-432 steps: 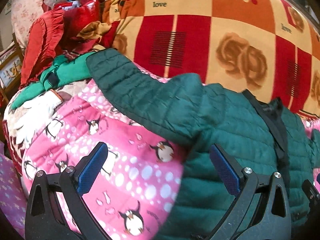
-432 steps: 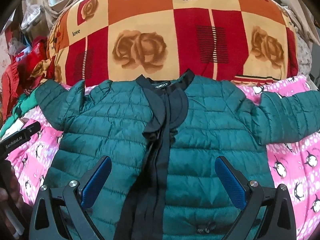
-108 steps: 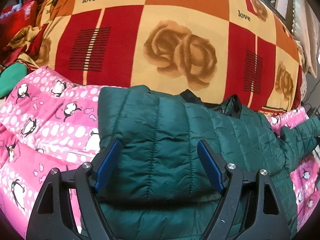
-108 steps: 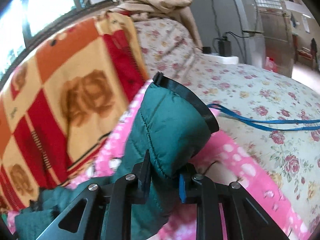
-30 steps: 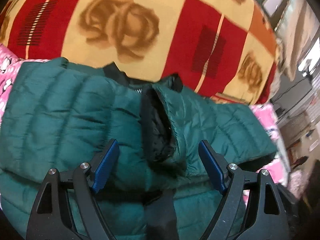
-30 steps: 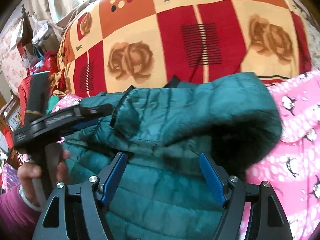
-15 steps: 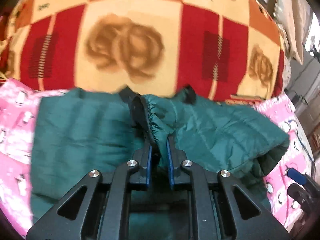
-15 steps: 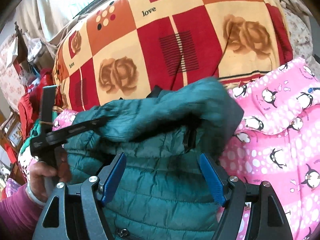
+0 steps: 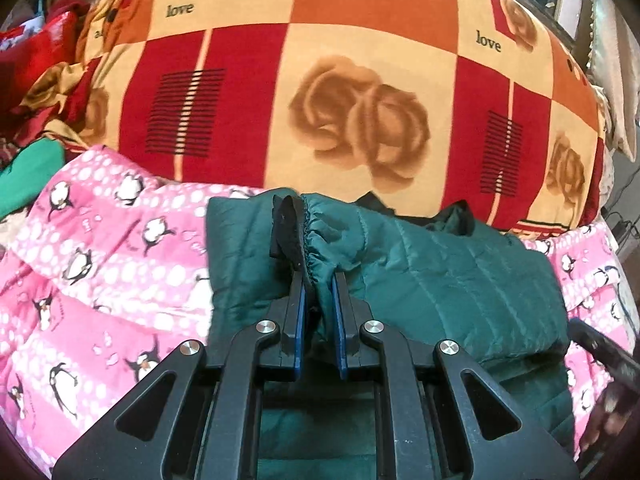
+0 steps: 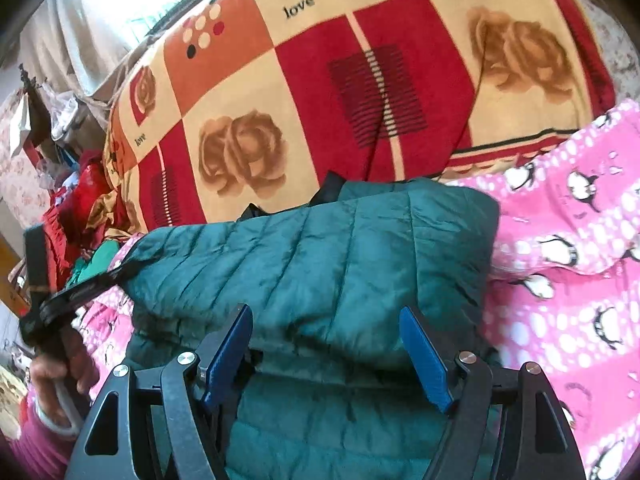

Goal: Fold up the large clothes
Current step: 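Grasp the folded sleeve cuff with the left gripper and tuck it flat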

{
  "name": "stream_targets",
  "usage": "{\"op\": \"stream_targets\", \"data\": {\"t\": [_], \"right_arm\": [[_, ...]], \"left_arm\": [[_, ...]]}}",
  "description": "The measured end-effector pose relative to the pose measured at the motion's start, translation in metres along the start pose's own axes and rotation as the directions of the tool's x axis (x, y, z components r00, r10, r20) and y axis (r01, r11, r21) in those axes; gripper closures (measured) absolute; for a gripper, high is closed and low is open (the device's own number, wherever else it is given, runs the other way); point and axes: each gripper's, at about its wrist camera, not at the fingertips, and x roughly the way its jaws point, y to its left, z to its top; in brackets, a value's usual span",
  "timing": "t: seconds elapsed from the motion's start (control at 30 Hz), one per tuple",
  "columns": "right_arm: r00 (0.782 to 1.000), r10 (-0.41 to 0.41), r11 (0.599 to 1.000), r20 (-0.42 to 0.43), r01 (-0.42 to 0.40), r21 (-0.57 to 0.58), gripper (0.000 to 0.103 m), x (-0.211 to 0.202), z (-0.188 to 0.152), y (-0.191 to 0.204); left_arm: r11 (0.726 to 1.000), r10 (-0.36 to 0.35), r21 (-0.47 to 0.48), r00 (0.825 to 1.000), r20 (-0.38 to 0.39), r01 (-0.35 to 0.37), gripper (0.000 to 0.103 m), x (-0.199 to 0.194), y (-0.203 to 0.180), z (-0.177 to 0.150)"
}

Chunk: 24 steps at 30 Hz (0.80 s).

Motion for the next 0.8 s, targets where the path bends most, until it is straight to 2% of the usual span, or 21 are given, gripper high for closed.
{"op": "stream_targets", "data": {"t": [0.3, 0.53, 0.67, 0.8], "right_arm": [[0.995, -0.072, 0.993, -0.062, 0.066, -0.098, 0.029, 0.071, 0.018, 0.011], [0.992, -0.093, 0.987, -0.080, 0.081, -0.140, 0.029, 0.113, 0.028, 0.012], [0.991, -0.111, 0.983, -0.081, 0.097, -0.155, 0.029, 0.115, 0.032, 0.014], [0.991, -0.116, 0.982, -0.060, 0.105, -0.156, 0.029, 0.089, 0.033, 0.021]], "left_arm": [[0.997, 0.025, -0.066, 1.000, -0.018, -0.026, 0.092, 0.013, 0.029, -0.008], [0.997, 0.060, -0.046, 0.998, -0.027, -0.062, 0.092, 0.027, 0.026, -0.010], [0.995, 0.094, -0.021, 0.995, -0.022, -0.094, 0.092, 0.033, 0.023, -0.012], [0.995, 0.102, -0.014, 0.994, -0.024, -0.102, 0.091, 0.035, 0.023, -0.013]]}}
